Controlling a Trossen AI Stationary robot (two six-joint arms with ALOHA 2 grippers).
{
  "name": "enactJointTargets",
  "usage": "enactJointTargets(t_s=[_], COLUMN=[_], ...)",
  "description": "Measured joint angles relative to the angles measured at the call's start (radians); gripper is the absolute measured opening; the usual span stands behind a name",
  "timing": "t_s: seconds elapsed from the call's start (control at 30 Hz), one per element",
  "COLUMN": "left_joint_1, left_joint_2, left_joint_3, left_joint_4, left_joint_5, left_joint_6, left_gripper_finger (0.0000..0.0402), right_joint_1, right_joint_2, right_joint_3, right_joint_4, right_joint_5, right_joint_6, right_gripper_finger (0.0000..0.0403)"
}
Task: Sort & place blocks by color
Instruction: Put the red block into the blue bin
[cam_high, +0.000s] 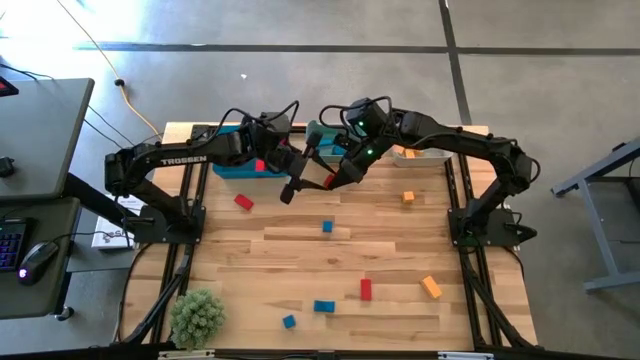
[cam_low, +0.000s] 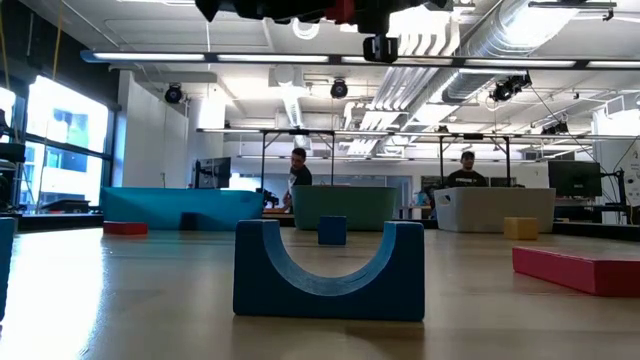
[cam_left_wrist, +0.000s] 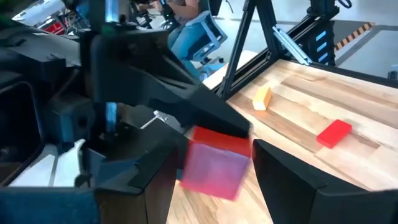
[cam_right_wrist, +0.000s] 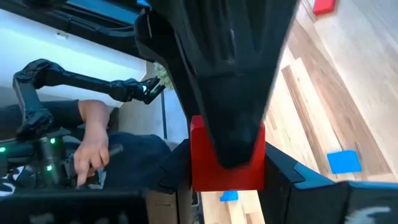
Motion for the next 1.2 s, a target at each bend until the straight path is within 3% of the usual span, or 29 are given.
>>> enactJointTargets(t_s=[0.27,0.53,0.77,1.07,1.2], left_joint_1=[-0.004,-0.005,-0.004,-0.003,-0.003], left_joint_2=[0.0,-0.001,-0.001,0.0,0.0], left_joint_3=[0.0,0.0,0.001,0.0,0.0], left_joint_4=[-0.003,-0.003,-0.006,-0.034,-0.098], left_joint_5=[-0.004,-0.002,-0.002,-0.044,-0.093], left_joint_6=[0.001,0.069,0.073,0.039,0.083], left_gripper_finger=[0.0185,0.0107,0.0106,0.0106,0.0105], right_joint_1=[0.0,0.001,0.0,-0.002,-0.025], right_joint_2=[0.001,0.001,0.001,-0.002,-0.002], right_joint_3=[0.0,0.0,0.0,0.0,0.0], right_joint_4=[0.02,0.018,0.018,0.023,0.022], right_joint_5=[0.0,-0.014,-0.01,0.066,0.07], right_joint_6=[-0.002,0.003,0.001,-0.01,-0.032], right_gripper_finger=[0.0109,0.0109,0.0109,0.0209,0.0231])
